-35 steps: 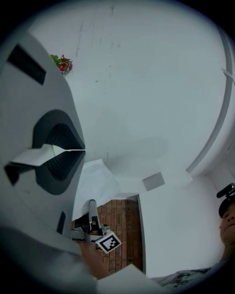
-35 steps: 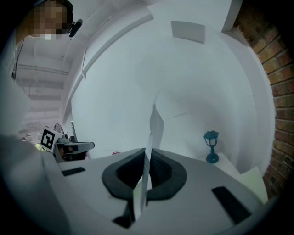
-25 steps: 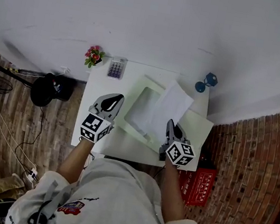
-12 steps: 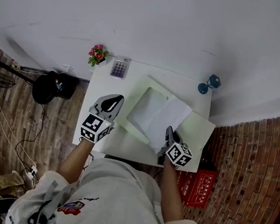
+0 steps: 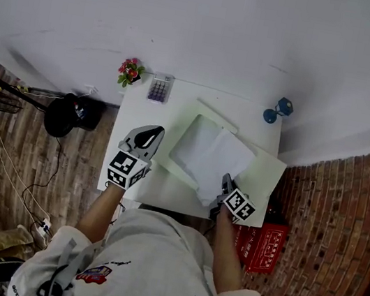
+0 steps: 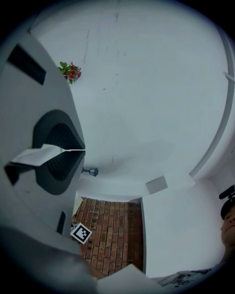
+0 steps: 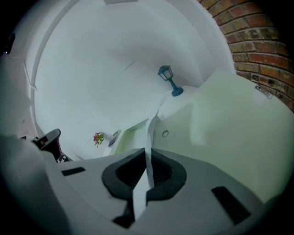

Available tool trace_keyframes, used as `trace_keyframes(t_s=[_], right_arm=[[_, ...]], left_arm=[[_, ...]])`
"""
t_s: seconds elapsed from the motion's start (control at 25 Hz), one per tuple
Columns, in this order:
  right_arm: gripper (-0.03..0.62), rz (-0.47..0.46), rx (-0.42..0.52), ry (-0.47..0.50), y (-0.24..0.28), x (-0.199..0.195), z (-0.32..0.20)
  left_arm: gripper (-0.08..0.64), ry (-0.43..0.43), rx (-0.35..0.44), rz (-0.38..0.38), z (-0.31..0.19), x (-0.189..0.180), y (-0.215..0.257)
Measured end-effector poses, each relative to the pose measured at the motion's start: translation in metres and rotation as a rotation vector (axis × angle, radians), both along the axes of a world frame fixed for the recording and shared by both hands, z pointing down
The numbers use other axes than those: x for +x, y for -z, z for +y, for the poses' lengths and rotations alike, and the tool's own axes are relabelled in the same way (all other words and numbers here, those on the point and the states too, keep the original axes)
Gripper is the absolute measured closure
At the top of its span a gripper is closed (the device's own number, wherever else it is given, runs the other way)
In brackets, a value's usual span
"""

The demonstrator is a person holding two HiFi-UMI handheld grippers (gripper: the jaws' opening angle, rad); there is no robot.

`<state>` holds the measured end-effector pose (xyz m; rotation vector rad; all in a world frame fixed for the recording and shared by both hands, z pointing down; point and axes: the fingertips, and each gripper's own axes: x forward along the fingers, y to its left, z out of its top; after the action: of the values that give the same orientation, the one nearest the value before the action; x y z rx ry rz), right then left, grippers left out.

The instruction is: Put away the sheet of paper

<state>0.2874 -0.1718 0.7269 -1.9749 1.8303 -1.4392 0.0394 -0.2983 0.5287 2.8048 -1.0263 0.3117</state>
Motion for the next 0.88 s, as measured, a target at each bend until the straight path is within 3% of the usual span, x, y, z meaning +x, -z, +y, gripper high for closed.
trace_keyframes(t_s=[0.16,0.48,0.88], right_arm=[[0.594,-0.012,-0.027,-0.002,-0.011,0.004,0.0],[0.594,-0.009,0.013,0.052,-0.008,0.003,-0.018],[0.594,-0.118,-0.013,0.059,-0.024,-0.011,-0.045]], left_arm=[[0.534,0.003,-0.005,-0.006,0.0,-0.003,-0.003],[0.534,0.016,-0.009,-0.017,0.001,-0.009,-0.005],[0.534,0.036,-0.02,-0.034,0.0,-0.019,-0.008]])
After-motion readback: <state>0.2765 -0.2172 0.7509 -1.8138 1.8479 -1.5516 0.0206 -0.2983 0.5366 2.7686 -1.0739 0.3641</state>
